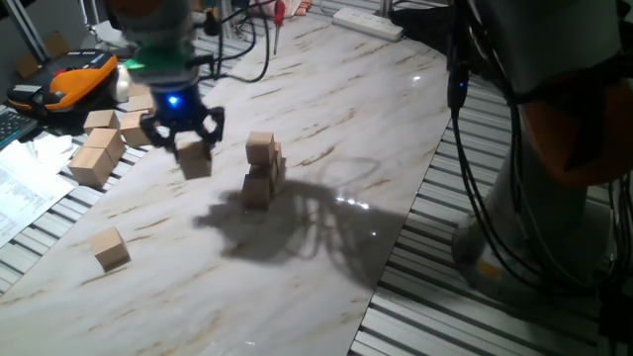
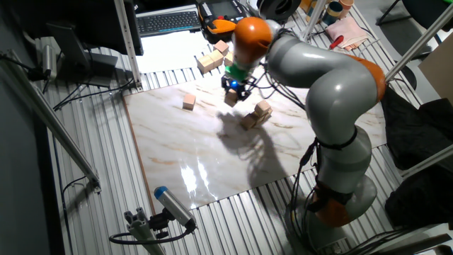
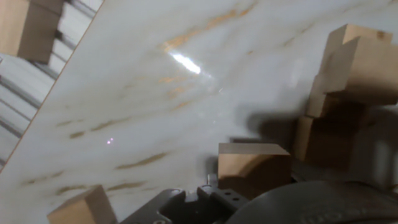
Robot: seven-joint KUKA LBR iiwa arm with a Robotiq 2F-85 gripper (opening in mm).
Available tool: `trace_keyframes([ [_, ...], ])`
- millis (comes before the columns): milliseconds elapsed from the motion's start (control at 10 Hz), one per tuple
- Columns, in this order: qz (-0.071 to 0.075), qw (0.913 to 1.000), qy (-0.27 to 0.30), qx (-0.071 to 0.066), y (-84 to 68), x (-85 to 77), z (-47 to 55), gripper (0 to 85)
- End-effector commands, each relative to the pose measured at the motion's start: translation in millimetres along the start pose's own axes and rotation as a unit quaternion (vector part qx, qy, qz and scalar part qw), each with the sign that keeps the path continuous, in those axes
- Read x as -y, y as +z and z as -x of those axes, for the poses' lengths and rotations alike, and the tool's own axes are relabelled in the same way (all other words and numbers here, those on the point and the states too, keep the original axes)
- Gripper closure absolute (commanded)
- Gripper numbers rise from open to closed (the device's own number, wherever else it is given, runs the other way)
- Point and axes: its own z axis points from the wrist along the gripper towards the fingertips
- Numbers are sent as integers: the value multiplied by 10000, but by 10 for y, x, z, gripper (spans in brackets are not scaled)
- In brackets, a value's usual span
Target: Stack the blocks into a pyramid shape
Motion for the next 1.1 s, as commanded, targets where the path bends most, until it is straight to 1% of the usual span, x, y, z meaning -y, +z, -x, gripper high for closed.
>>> trace_keyframes([
  [0, -18, 10000, 24, -10, -51, 247, 306, 850],
  [100, -57, 10000, 9, -25, -86, 313, 356, 850],
  [200, -67, 10000, -29, -40, -103, 355, 393, 850],
  [300, -71, 10000, 33, -33, -97, 340, 382, 850],
  [400, -69, 9998, 208, -22, -82, 277, 331, 850],
  [500, 21, 9986, 516, -71, -74, 234, 293, 850],
  [600, 108, 9972, 733, -128, -73, 178, 230, 850],
  [700, 31, 9955, 951, -36, -56, 90, 131, 850],
  [800, -52, 9930, 1177, 71, -26, 35, 60, 850],
  [900, -126, 9914, 1290, 154, 1, 3, 13, 850],
  [1000, -150, 9903, 1366, 184, 25, -47, -27, 850],
])
